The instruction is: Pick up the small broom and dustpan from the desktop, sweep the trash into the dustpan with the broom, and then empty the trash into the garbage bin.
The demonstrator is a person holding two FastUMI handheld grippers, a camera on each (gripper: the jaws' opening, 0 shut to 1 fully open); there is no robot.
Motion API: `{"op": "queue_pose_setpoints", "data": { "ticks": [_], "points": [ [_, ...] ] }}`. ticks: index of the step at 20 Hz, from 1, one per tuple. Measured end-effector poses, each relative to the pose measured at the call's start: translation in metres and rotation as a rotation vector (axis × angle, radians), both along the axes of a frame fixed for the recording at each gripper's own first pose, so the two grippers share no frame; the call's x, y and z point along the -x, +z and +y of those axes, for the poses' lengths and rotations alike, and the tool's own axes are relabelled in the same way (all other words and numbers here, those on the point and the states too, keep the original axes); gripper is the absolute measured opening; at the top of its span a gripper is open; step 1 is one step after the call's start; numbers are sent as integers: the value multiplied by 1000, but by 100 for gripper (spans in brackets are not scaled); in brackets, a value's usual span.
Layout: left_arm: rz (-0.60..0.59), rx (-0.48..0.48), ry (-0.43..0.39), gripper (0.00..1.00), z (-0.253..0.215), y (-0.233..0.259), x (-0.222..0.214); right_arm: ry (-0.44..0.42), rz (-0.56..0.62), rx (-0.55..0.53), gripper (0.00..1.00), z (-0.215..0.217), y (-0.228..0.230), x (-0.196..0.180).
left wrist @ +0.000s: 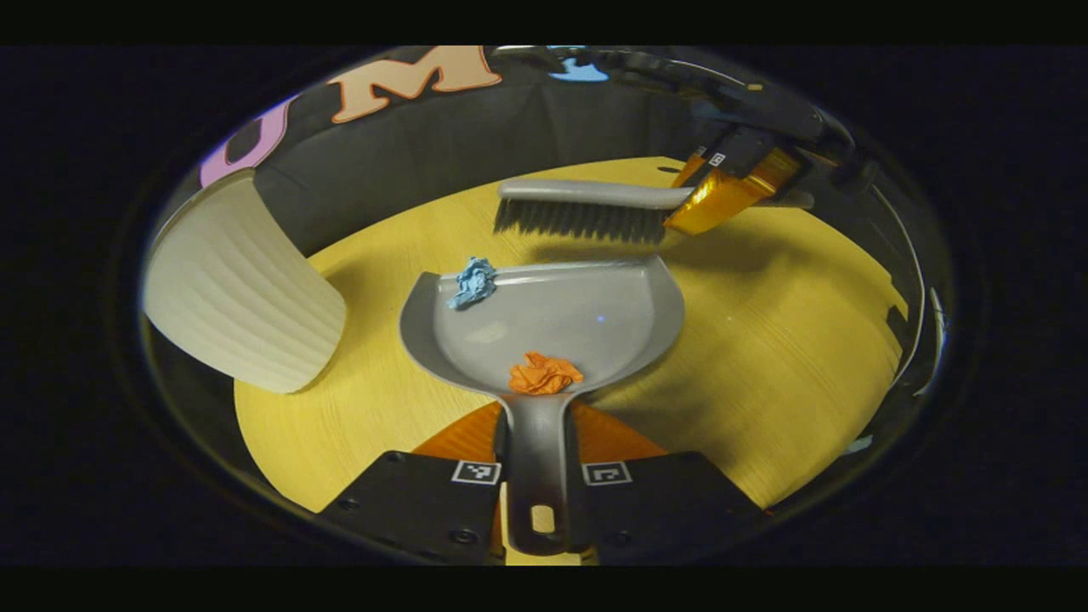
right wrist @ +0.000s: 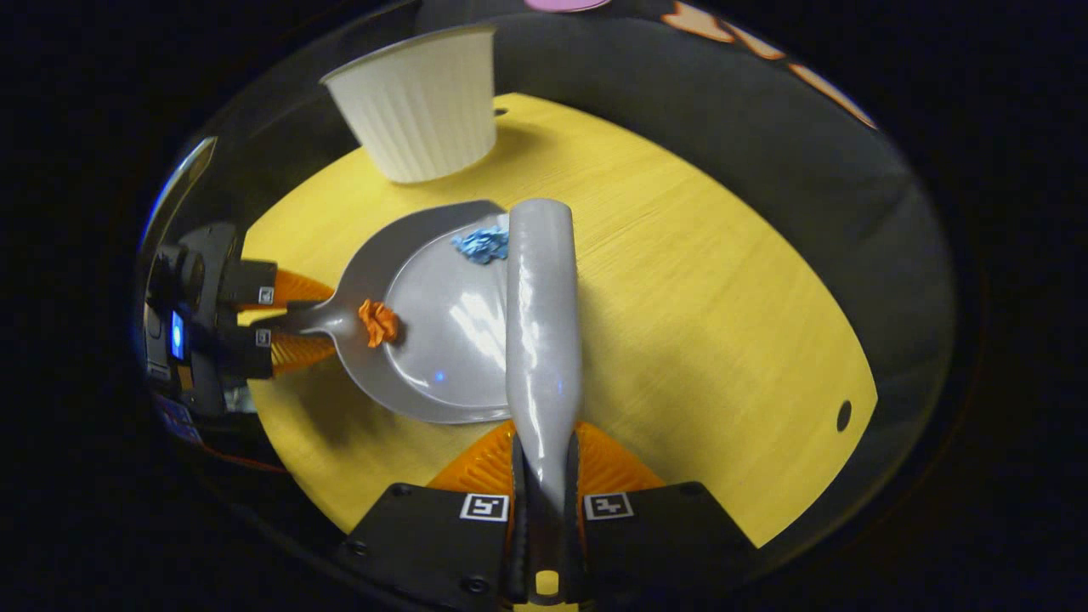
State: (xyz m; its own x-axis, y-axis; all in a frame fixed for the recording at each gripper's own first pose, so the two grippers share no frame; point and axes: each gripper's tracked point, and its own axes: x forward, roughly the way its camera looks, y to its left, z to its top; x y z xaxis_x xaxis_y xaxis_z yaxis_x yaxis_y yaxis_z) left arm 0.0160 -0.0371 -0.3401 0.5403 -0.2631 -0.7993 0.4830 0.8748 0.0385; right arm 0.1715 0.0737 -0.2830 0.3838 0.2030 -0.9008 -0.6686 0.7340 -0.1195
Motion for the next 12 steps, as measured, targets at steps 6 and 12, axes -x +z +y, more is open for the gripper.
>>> {"op": "queue_pose_setpoints", "data": {
  "ticks": [6, 12],
  "points": [
    [-230, 75, 113, 18, -9, 63, -18, -387, -76, -221, 18, -43, -24, 27],
    [-453, 105, 226, 18, -12, 157, -17, -487, 4, -299, 16, -52, -40, 24]
  ]
}}
